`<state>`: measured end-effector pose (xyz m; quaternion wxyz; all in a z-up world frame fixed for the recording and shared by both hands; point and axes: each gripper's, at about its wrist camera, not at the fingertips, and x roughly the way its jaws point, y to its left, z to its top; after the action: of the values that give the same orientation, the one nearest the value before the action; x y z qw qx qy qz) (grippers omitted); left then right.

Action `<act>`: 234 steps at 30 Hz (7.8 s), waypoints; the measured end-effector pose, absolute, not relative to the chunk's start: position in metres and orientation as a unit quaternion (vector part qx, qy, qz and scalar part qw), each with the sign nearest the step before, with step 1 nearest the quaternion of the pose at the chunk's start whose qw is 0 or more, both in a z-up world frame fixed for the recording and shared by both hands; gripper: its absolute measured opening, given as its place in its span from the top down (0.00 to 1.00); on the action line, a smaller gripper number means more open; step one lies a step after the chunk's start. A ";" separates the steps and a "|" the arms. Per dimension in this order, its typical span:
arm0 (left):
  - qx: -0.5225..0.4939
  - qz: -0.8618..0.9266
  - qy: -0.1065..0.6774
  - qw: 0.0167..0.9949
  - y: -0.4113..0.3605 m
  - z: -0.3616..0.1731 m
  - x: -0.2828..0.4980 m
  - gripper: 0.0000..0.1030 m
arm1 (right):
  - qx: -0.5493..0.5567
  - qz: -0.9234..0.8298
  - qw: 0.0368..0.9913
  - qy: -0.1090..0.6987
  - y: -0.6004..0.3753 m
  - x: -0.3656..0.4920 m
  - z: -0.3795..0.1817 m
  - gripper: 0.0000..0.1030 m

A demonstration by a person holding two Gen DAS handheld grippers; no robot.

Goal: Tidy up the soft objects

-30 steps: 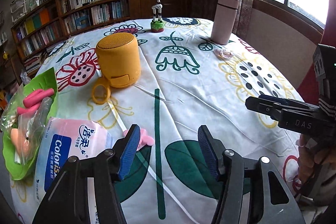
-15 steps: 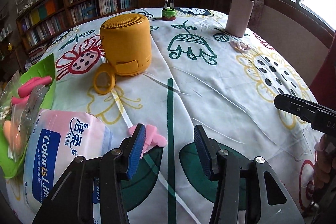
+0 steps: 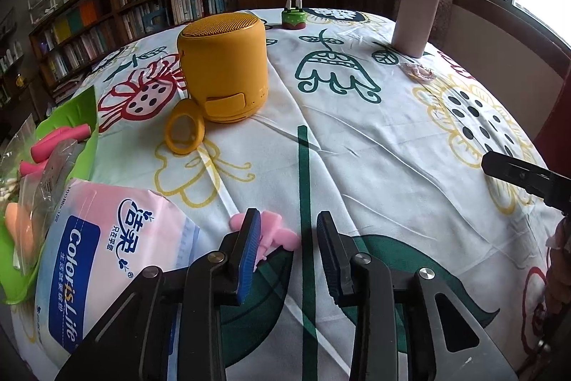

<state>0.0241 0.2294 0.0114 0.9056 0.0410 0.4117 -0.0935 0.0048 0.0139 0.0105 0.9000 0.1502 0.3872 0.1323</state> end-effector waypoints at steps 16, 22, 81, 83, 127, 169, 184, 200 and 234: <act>0.061 -0.065 0.427 0.900 0.230 0.013 0.003 0.65 | 0.159 0.129 0.899 0.388 0.011 0.006 0.007 0.40; 0.045 -0.053 0.422 0.904 0.235 0.011 0.007 0.65 | 0.161 0.128 0.900 0.384 0.011 0.003 0.008 0.40; -0.001 -0.132 0.415 0.900 0.227 0.010 0.028 0.48 | 0.036 0.033 0.916 0.399 -0.001 0.158 0.016 0.74; 0.000 -0.130 0.413 0.901 0.227 0.009 0.030 0.49 | 0.042 0.034 0.917 0.396 -0.004 0.154 0.018 0.78; -0.043 -0.085 0.334 0.938 0.271 0.060 -0.004 0.75 | 0.097 0.154 0.917 0.354 0.061 0.034 0.048 0.82; -0.124 0.051 0.301 0.944 0.423 0.063 -0.029 0.71 | 0.029 0.268 0.918 0.291 0.216 0.081 0.108 0.82; -0.133 0.076 0.296 0.943 0.444 0.056 -0.037 0.35 | 0.004 0.360 0.874 0.326 0.291 0.061 0.094 0.82; -0.173 0.120 0.290 0.933 0.470 0.054 -0.046 0.28 | -0.004 0.408 0.846 0.343 0.334 0.062 0.078 0.44; -0.074 0.213 0.258 0.939 0.450 0.079 -0.064 0.02 | -0.056 0.360 0.887 0.285 0.309 0.012 0.095 0.00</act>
<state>-0.0643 0.4498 0.0787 0.9395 -0.0735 0.2577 0.2135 0.0123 0.3093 0.0946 0.8869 -0.0558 0.2845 0.3596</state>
